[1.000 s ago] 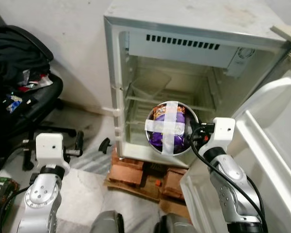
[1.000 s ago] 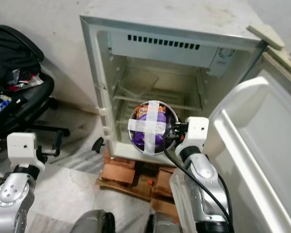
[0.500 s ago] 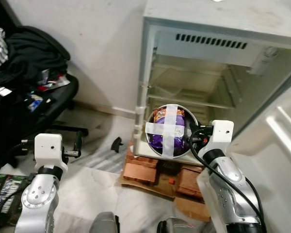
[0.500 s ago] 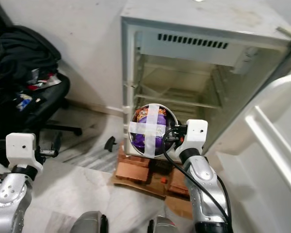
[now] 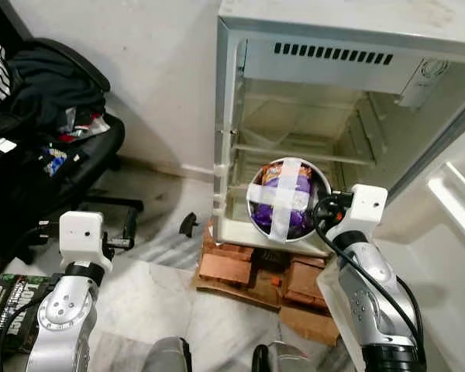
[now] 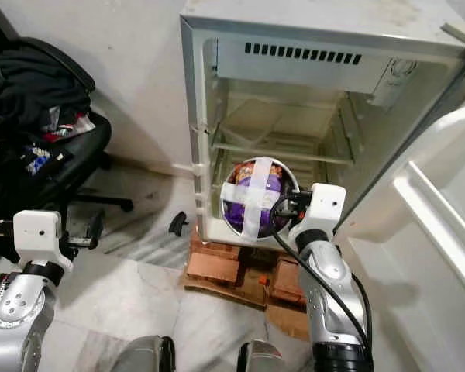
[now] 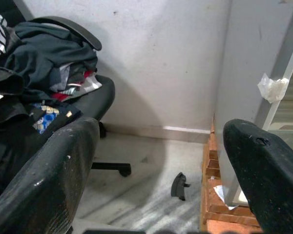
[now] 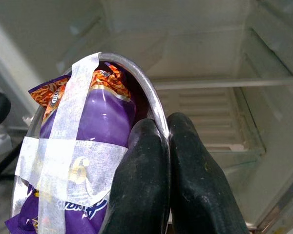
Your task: Restocking fridge
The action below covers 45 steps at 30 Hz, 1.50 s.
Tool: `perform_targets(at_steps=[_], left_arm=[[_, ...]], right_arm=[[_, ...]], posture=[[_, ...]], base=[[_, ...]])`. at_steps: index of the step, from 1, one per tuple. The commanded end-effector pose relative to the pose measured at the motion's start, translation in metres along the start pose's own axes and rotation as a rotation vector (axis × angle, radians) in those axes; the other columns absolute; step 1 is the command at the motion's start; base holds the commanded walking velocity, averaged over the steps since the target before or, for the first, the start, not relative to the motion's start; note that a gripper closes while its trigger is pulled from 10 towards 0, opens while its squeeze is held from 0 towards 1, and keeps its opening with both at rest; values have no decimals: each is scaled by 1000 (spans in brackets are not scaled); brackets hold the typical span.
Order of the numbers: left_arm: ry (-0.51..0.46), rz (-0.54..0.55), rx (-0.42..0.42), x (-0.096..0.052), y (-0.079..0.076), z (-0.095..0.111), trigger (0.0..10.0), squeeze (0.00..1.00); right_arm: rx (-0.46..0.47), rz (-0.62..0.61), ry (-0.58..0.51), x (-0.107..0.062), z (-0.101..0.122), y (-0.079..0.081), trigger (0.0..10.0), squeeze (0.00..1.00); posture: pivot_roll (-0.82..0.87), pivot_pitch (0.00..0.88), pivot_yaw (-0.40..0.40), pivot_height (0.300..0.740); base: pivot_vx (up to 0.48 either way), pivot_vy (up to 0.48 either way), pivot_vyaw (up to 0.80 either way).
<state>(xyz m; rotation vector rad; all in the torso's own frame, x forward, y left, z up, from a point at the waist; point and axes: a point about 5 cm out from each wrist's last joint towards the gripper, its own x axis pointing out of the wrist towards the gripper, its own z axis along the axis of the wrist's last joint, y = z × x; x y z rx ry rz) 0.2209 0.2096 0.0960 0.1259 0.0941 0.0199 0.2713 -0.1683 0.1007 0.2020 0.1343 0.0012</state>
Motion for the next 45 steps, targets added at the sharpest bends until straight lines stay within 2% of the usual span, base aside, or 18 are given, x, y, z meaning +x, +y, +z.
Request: perform_targets(at_steps=[1,13,23,30,39,45], left_arm=[[4,2,-5,0,2,-2,10000,0],[8,-11,-9,0,0,-4,10000,0],[12,-10,-8,0,-1,-5,10000,0],[13,-12,2,0,-2,-6,10000,0],[-2,-30,2,1,-2,-4,10000,0],[-8,-37,6,3,-3,-4,10000,0]], right_arm=[[17,-19,-1,-1,1,-3,10000,0],[21,-41,18,-9,-6,-7,10000,0],[20,-43,21,-9,-8,-8,10000,0],[19,-45,18,-7,-7,-8,10000,0],[24,-44,17,-5,-7,-6,10000,0],[24,-40,7,1,-4,-4,10000,0]], posture=[[51,96,-37,740],[42,96,-31,740],[43,95,-32,740],[44,94,-33,740],[42,95,-33,740],[44,95,-34,740]], base=[[240,0,-413],[245,198,-591],[0,301,-249],[0,0,0],[0,0,-450],[140,0,0]])
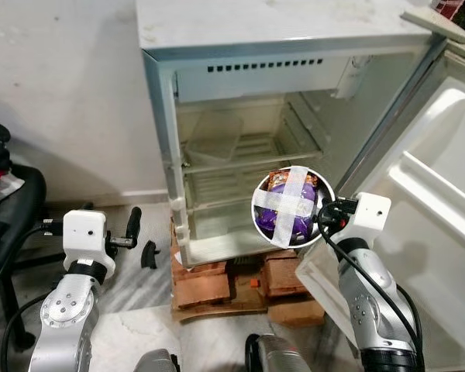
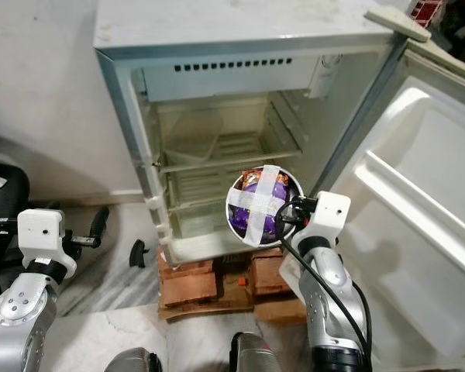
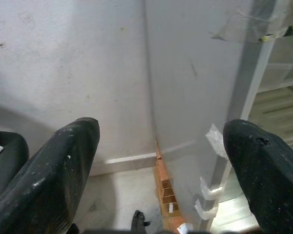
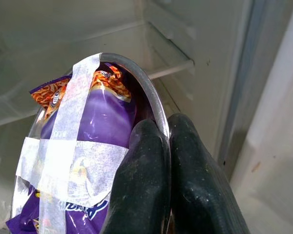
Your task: Restocking fridge
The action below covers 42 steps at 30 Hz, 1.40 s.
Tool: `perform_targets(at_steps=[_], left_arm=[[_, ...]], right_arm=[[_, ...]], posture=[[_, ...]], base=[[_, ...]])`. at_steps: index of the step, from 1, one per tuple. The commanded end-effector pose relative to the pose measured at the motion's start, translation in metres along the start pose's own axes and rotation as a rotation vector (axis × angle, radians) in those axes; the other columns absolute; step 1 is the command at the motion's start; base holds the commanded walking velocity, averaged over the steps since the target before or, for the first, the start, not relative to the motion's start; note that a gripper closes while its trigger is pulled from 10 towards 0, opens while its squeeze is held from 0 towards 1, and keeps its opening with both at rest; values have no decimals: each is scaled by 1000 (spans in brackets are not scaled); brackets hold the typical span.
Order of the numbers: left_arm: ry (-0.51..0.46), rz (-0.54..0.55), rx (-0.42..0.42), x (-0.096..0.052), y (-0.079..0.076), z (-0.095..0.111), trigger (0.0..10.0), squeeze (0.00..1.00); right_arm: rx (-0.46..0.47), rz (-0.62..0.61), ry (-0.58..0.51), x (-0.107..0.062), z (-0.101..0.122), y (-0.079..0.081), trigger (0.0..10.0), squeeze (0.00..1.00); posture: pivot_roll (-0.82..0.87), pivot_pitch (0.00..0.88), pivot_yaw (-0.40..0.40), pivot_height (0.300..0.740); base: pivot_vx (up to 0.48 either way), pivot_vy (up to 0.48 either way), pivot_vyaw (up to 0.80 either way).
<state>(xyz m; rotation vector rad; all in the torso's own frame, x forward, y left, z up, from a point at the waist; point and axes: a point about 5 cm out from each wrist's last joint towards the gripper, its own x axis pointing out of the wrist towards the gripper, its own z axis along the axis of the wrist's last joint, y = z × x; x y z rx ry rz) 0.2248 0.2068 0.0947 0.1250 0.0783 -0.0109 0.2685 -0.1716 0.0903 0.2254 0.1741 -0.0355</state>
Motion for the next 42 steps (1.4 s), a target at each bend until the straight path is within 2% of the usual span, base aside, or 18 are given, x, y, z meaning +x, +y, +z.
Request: perform_targets(at_steps=[1,36,42], left_arm=[[10,-6,6,-1,1,-3,10000,0],[27,-43,-17,-12,-6,-7,10000,0],[31,-37,-20,-12,-6,-8,10000,0]], right_arm=[[-3,1,-30,2,6,1,10000,0],[-9,-4,-24,0,3,-2,10000,0],[-9,-5,-26,0,4,-2,10000,0]], posture=[[44,95,-34,740],[44,98,-37,740],[43,99,-38,740]], base=[[296,0,0],[278,0,0],[194,0,-331]])
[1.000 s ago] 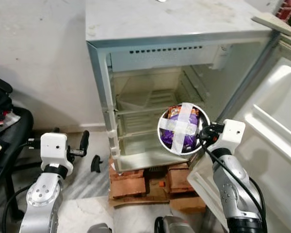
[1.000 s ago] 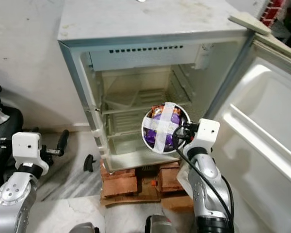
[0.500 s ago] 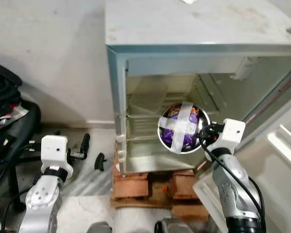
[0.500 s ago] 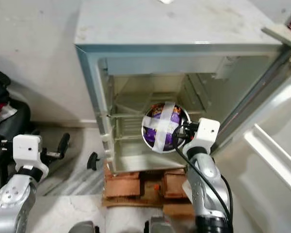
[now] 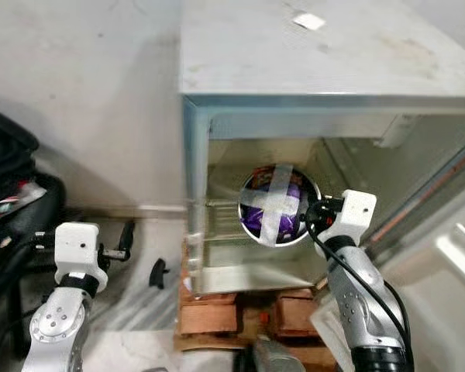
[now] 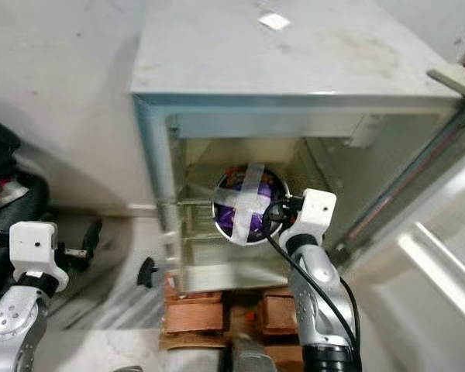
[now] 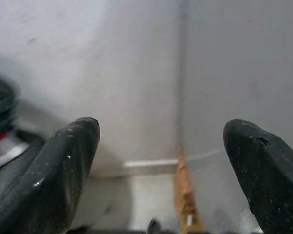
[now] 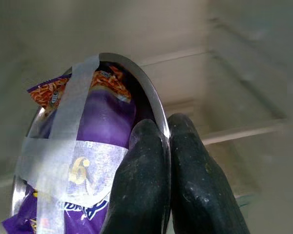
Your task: Restocking fridge
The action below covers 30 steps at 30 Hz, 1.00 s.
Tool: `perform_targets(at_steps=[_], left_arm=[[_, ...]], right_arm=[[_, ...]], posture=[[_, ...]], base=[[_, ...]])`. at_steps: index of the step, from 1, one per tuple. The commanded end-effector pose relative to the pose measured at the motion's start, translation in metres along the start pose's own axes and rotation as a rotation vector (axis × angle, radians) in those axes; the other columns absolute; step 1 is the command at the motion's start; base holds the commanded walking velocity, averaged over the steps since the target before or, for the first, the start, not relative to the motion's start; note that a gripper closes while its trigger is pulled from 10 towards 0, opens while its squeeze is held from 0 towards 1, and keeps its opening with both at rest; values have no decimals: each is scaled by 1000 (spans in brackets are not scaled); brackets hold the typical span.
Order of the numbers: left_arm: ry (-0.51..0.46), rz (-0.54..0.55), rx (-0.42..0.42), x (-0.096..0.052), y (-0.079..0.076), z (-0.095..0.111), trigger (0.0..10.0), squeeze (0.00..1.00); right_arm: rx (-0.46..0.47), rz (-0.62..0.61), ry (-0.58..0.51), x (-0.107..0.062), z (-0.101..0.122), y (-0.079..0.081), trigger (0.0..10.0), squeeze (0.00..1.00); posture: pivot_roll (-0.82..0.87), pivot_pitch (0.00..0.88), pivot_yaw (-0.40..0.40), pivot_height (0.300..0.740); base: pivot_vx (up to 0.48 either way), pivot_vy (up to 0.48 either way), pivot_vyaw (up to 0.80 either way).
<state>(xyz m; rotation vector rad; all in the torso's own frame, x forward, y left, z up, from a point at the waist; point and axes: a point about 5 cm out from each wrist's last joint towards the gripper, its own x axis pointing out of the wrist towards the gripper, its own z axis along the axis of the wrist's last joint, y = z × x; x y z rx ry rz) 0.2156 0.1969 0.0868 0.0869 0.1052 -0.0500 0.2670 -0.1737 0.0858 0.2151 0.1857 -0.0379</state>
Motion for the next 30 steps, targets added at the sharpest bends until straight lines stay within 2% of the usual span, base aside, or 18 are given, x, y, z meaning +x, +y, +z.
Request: perform_targets(at_steps=[1,13,16,17,27,30], left_arm=[[13,11,17,-4,5,-1,10000,0],[30,4,24,-5,3,-2,10000,0],[52,3,30,-8,3,-5,10000,0],[64,-4,39,-10,3,-7,10000,0],[68,-1,64,-19,7,-8,10000,0],[76,9,65,-24,8,-9,10000,0]], right_arm=[[1,-1,-38,1,8,1,10000,0],[-9,-33,-39,-1,6,-2,10000,0],[38,-86,-19,0,3,-7,10000,0],[69,-103,-13,3,2,-8,10000,0],[133,-173,-34,19,10,-11,10000,0],[176,-252,-67,30,19,-20,10000,0]], posture=[[44,100,-38,740],[47,105,-36,740],[57,110,-43,740],[66,116,-48,740],[105,137,-62,740],[111,139,-66,740]], base=[[0,0,0],[0,0,0],[0,0,0],[0,0,0],[0,0,0],[0,0,0]])
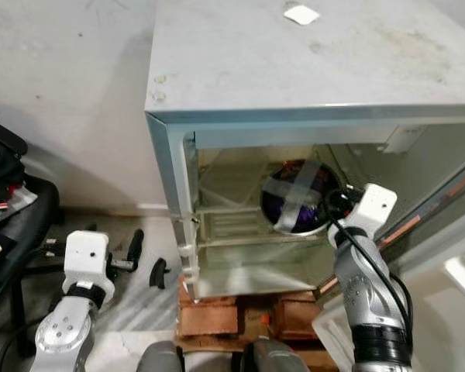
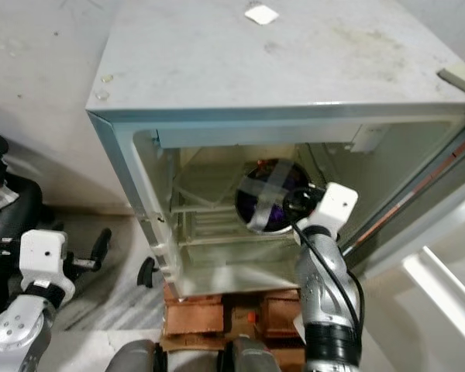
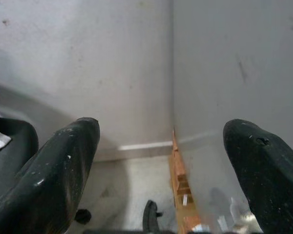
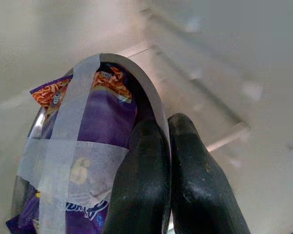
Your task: Restocking fridge
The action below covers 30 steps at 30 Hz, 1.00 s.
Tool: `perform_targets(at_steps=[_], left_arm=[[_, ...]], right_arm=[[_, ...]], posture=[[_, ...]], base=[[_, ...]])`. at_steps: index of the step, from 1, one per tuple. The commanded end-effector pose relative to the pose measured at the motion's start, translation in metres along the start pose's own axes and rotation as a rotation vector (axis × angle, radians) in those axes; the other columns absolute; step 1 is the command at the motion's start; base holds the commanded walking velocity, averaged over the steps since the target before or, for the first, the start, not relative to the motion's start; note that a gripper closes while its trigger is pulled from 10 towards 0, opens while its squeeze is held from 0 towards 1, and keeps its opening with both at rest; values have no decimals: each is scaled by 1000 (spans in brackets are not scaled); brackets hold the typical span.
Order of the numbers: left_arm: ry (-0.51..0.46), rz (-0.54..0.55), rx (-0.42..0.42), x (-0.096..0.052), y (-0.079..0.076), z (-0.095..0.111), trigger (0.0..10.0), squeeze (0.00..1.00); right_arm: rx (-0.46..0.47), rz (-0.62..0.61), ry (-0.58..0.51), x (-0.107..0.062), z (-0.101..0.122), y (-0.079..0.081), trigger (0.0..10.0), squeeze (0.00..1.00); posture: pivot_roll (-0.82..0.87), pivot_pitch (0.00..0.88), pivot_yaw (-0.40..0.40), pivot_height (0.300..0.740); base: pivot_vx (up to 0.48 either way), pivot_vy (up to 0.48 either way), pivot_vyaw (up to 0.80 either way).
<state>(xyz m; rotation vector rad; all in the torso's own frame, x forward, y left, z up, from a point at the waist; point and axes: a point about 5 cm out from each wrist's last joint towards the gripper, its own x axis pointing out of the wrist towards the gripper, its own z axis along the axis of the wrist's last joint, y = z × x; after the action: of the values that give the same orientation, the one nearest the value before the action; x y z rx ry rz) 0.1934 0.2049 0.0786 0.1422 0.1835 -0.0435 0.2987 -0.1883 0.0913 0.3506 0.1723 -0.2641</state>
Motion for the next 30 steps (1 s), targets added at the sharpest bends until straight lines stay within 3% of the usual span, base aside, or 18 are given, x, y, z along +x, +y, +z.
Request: perform_targets(at_steps=[1,3,6,8,9,22,30], left_arm=[[-4,3,12,-3,1,2,10000,0],[-3,-2,12,-2,0,3,10000,0],[-3,-3,13,-2,0,3,10000,0],[-2,-4,14,-2,0,3,10000,0],[-1,-5,17,-3,0,4,10000,0],[17,9,24,-10,-1,4,10000,0],[28,26,31,-15,2,5,10000,0]], right_arm=[[37,-55,-34,3,6,-9,10000,0],[126,-115,-17,10,6,-11,10000,0],[149,-127,-11,12,5,-11,10000,0],[190,-142,2,18,4,-6,10000,0],[256,-158,24,25,2,0,10000,0],[423,-163,166,46,-20,21,10000,0],[524,-166,154,57,-9,29,10000,0]], posture=[[113,139,-67,740],[121,138,-67,740],[121,138,-67,740],[132,143,-66,740],[138,146,-67,740],[190,170,-79,740],[217,185,-86,740]], base=[[0,0,0],[0,0,0],[0,0,0],[0,0,0],[0,0,0],[0,0,0],[0,0,0]])
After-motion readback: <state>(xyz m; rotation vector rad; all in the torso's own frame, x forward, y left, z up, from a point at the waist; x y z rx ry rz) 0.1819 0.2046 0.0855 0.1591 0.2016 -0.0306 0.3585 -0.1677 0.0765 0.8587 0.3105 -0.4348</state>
